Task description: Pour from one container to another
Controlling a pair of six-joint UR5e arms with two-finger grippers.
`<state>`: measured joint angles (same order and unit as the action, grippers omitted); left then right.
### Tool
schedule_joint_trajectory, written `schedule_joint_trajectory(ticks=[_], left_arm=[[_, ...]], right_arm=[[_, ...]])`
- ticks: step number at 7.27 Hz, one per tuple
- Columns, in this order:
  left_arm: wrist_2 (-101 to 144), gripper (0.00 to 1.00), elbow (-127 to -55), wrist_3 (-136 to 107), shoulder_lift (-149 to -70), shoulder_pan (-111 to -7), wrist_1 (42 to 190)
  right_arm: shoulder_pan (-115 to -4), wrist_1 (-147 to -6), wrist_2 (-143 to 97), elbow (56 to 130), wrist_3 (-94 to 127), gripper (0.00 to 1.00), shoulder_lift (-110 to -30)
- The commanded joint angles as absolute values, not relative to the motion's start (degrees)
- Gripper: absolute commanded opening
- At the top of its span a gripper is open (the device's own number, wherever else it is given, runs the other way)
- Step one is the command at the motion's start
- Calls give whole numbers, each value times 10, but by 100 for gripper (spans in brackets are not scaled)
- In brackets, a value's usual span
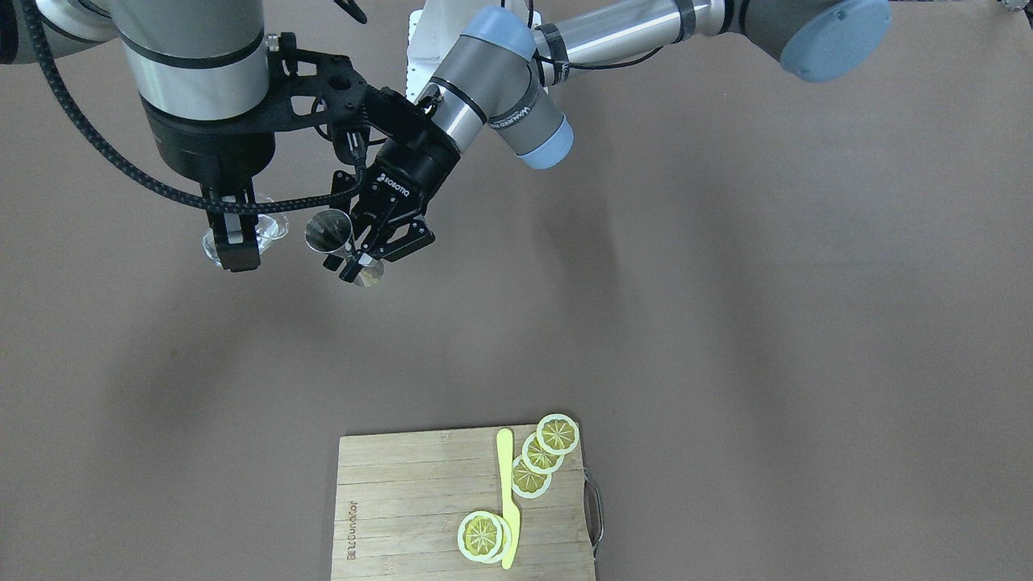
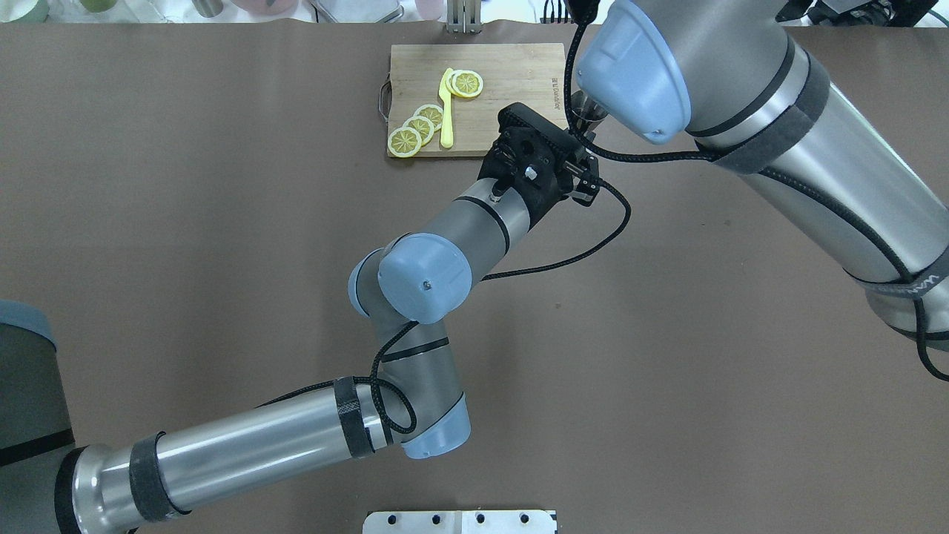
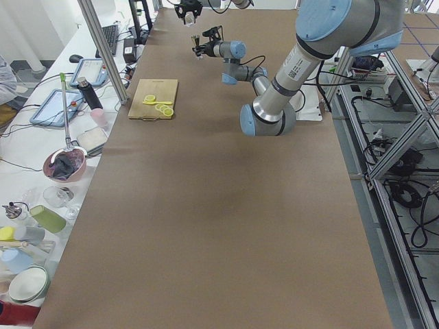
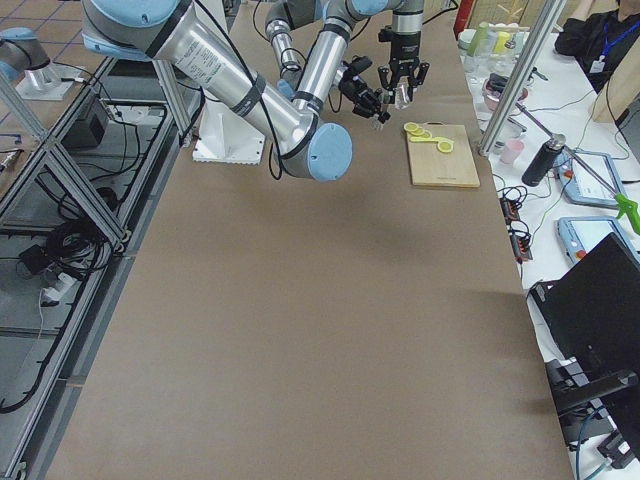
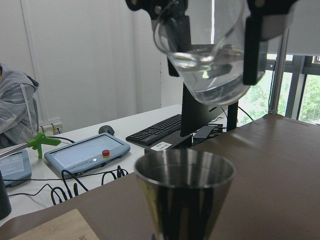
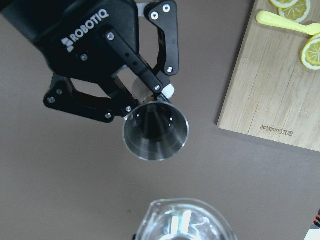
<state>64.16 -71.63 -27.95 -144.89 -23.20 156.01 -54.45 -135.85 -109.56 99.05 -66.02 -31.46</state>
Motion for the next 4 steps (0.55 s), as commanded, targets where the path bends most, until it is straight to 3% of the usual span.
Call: schedule_joint_trajectory(ticks=[1,4], left_arm=[[642,0,-717,-279,-1448,-232,1561],[642,0,-719,-279,-1445,-231,1560]], right_arm=[[-528,-1376,-1064,987,-671,0,-303],[-510,-1377,-1044,957,-667,0,-283]])
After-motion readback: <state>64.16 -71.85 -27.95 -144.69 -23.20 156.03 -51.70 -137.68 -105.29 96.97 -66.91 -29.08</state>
